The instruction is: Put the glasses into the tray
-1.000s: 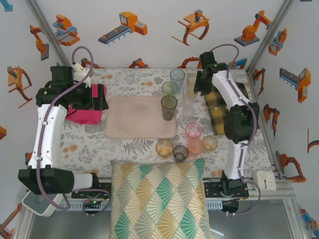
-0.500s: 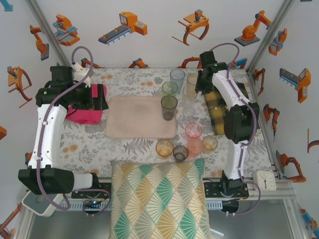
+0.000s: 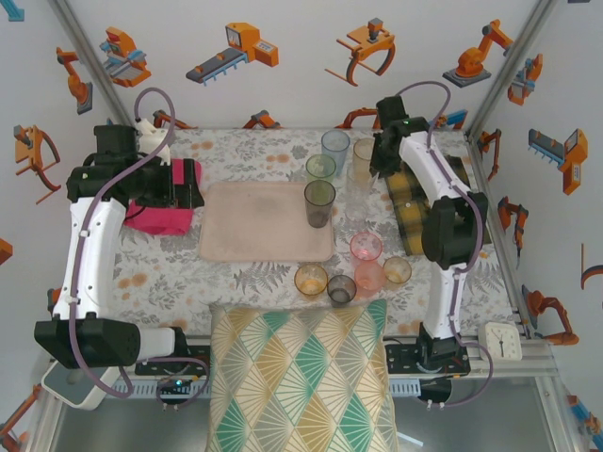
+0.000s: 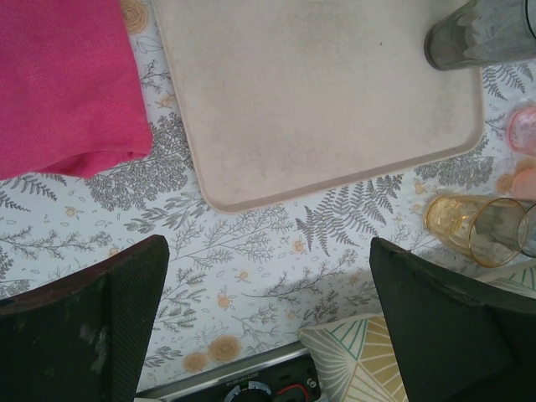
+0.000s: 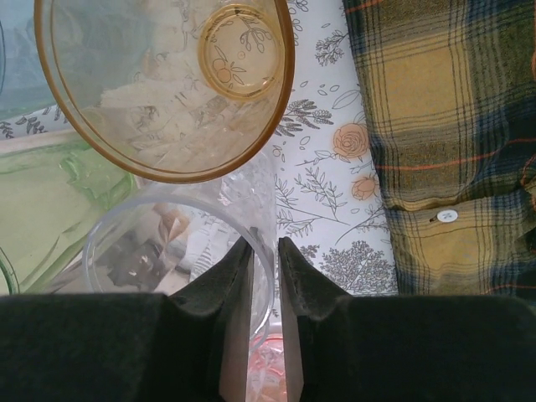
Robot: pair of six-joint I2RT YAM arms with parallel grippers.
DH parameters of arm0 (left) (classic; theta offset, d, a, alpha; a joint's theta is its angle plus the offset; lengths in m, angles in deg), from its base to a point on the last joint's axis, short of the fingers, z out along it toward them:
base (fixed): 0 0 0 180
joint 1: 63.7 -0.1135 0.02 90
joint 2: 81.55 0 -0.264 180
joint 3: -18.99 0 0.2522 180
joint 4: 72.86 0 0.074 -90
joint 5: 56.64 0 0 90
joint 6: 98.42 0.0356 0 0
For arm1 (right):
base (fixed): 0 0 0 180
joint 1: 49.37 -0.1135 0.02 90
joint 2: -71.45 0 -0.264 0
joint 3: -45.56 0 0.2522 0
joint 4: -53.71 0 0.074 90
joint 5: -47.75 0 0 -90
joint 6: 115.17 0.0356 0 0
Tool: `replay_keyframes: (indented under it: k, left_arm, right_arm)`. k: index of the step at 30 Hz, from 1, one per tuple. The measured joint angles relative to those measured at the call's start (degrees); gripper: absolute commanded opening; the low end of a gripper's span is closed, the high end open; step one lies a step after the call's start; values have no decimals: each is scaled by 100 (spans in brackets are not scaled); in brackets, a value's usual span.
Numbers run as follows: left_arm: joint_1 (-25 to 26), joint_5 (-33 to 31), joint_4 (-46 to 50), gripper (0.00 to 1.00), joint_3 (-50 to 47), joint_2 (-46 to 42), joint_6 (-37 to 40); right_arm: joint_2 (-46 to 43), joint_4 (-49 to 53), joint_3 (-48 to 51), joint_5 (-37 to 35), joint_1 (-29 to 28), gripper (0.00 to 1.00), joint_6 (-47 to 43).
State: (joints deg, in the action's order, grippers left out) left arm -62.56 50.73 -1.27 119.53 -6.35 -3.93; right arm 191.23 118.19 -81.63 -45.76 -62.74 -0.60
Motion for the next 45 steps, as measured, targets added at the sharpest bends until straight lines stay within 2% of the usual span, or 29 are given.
replay_keyframes:
  k: [20, 31, 45]
  left_arm:
    - [-20, 2, -15, 97, -149, -101, 0]
    - [-46, 2, -17, 97, -175, -109, 0]
    - [-44, 2, -20, 97, -175, -109, 0]
  right_arm:
    - [81, 140, -81, 48, 0, 12, -28]
    - [81, 153, -85, 48, 0, 0, -79]
    - [81, 256, -173, 116, 0, 0, -85]
